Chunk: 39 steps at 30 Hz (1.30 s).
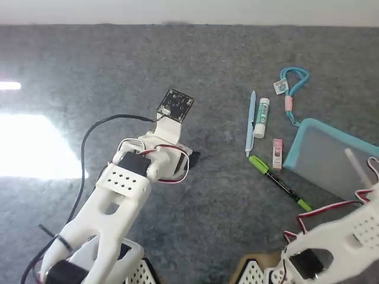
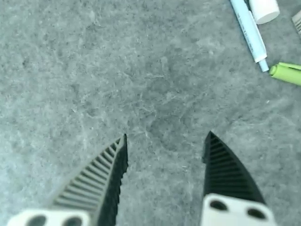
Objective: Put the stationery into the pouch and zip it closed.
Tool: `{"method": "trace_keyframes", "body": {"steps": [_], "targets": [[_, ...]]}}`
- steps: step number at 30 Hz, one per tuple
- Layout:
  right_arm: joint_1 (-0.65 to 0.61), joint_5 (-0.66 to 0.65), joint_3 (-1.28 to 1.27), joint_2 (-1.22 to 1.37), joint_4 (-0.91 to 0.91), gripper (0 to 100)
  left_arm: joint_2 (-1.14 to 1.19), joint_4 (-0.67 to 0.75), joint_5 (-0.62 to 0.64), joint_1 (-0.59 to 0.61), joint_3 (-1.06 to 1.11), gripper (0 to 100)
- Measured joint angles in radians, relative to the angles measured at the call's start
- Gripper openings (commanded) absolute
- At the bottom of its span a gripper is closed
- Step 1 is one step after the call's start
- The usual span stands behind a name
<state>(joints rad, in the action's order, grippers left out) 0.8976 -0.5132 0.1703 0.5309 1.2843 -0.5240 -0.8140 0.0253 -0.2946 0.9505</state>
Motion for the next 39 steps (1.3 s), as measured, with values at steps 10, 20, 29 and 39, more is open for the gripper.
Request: {"method": "trace_keyframes", "body": {"steps": [10, 20, 29, 39], "targets": [[-0.152, -0.005, 0.014, 0.015, 0.038, 23.3, 0.000, 0.000, 0.000, 0.051, 0.000, 25], [-0.279, 0.068, 0.086, -0.074, 0.186, 23.2, 0.000, 0.051, 0.000, 0.081, 0.054, 25], [-0.733, 0.269, 0.190, -0.302, 0.440, 23.4, 0.000, 0.084, 0.000, 0.081, 0.063, 25], [-1.076, 0.539, 0.195, -0.054, 0.367, 23.5, 0.000, 0.084, 0.000, 0.081, 0.080, 25]]}}
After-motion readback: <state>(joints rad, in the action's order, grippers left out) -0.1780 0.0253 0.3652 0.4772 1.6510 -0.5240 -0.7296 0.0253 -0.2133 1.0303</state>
